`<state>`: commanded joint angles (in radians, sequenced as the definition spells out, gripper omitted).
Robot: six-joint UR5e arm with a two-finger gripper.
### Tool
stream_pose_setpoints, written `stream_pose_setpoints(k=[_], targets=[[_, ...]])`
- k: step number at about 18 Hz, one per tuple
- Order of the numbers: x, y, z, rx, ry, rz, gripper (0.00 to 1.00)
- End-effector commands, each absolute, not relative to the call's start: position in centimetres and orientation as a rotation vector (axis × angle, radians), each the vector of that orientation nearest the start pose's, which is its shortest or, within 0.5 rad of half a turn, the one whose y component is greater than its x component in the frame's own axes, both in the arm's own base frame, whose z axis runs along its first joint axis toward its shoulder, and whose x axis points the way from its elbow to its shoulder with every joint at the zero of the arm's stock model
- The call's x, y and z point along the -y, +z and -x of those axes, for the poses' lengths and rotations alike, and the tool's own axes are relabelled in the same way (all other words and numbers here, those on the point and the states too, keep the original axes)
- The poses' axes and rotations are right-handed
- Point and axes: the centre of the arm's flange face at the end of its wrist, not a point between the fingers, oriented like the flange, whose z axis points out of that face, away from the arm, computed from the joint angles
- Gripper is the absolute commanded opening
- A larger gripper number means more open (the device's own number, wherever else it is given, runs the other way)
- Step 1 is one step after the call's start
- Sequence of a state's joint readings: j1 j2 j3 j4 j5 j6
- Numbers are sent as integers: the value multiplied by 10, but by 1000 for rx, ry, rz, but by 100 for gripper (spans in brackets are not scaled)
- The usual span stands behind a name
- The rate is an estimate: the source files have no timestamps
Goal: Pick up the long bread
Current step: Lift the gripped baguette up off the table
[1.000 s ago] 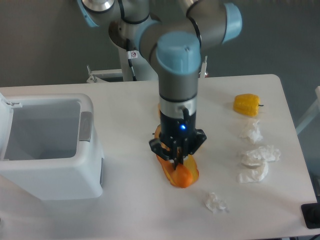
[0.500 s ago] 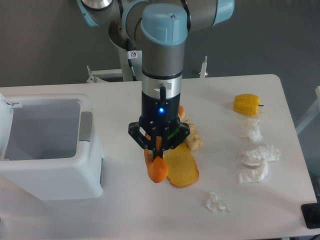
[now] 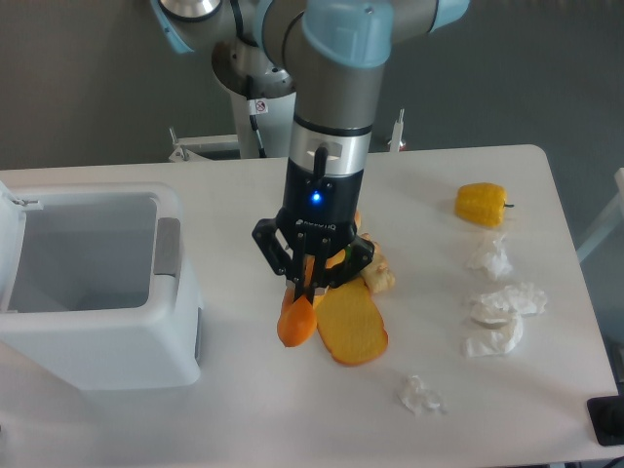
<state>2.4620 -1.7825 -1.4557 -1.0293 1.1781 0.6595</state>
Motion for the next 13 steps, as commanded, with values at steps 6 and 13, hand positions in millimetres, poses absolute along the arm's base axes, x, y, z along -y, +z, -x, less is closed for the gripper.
stream_pose_setpoints(k=[6,13], targets=[[-516,501,367,159,48,2552,0],[-516,501,367,157,45,2548,0]])
